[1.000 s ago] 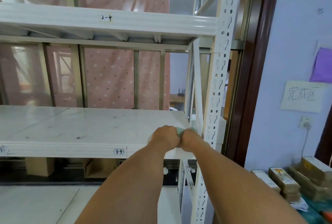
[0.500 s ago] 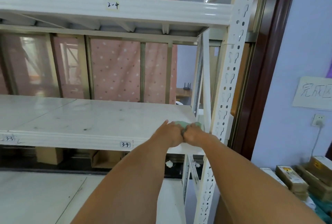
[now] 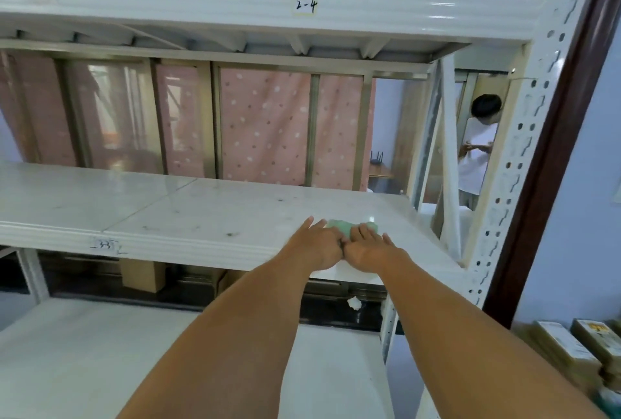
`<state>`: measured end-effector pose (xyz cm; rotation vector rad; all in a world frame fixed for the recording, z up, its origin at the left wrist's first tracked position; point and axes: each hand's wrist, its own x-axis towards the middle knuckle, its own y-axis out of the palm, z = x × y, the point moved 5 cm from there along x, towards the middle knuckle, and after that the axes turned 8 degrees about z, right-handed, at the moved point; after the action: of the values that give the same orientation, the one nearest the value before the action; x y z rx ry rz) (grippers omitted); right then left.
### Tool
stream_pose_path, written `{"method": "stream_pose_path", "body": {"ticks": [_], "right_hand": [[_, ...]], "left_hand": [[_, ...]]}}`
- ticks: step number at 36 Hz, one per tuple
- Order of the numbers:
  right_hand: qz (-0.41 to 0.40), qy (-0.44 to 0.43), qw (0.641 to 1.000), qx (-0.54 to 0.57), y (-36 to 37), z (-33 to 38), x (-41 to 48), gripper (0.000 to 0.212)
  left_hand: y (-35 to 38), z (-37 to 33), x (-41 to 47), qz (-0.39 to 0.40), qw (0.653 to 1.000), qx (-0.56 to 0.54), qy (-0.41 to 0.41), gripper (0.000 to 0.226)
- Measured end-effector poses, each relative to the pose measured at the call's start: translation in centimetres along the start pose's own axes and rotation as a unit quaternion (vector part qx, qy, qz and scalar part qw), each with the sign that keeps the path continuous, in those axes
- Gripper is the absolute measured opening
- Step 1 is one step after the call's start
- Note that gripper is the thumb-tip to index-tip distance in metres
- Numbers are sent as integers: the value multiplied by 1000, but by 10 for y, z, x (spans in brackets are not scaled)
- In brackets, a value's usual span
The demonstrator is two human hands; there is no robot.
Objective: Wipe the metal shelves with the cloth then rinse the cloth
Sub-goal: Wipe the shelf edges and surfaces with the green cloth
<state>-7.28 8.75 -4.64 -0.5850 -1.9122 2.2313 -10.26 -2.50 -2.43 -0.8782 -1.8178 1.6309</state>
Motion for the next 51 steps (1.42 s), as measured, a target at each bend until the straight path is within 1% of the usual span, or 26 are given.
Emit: {"method": "stream_pose_path", "body": {"ticks": [6, 12, 20, 22, 27, 29, 34, 39, 42, 45, 46, 49, 51], "right_hand": [[18, 24, 1000, -3, 1, 46, -7, 69], [22, 24, 999, -19, 6, 95, -11, 69], [19, 9, 1000, -22, 11, 167, -3, 70], [20, 7, 1000, -20, 12, 188, -1, 71], [29, -2, 999, -23, 11, 243, 0, 77], [39, -3, 999, -21, 12, 264, -2, 75], [28, -22, 999, -20, 16, 311, -2, 69], [5, -34, 999, -19, 26, 347, 13, 72], [9, -53, 999, -8, 30, 364, 18, 69], [19, -90, 996, 10, 28, 379, 20, 64], [24, -104, 994, 13, 27, 381, 20, 62], [13, -126, 992, -27, 19, 380, 18, 53], [-7, -131, 990, -56, 17, 380, 15, 52]], "left_hand": [[-2, 41, -18, 1, 1000, 31, 7, 49], [-8, 80, -41, 11, 998, 59, -10, 51], [-7, 154, -71, 0, 985, 171, 3, 50], [-12, 171, -78, -2, 983, 183, -2, 51], [-19, 216, -100, 6, 984, 178, -26, 53], [-19, 235, -108, 12, 982, 185, -29, 53], [-20, 279, -124, 12, 983, 175, -46, 53], [-20, 318, -132, -22, 984, 173, -22, 48], [-25, 344, -135, -26, 989, 140, -34, 47], [-27, 356, -146, -7, 981, 191, -25, 45], [-28, 360, -150, -7, 981, 191, -26, 44], [-36, 379, -156, -19, 990, 126, -60, 42], [-44, 391, -157, -36, 994, 57, -90, 43]]}}
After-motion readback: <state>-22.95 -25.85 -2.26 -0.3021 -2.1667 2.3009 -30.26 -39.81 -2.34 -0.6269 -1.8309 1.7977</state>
